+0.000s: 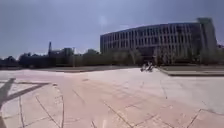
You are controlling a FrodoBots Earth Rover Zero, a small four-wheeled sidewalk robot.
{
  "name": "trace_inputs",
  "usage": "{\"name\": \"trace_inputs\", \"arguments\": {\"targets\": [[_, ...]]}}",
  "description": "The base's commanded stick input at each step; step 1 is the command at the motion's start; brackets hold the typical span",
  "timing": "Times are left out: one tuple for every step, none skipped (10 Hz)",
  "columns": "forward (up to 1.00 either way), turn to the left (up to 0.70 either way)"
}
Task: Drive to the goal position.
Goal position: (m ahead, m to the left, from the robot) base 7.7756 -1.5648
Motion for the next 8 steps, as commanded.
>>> {"name": "trace_inputs", "arguments": {"targets": [[0.76,-0.14],[0.76,-0.01],[0.76,0.0],[0.76,0.0],[0.76,0.0],[0.76,0.0],[0.76,-0.01],[0.76,-0.02]]}}
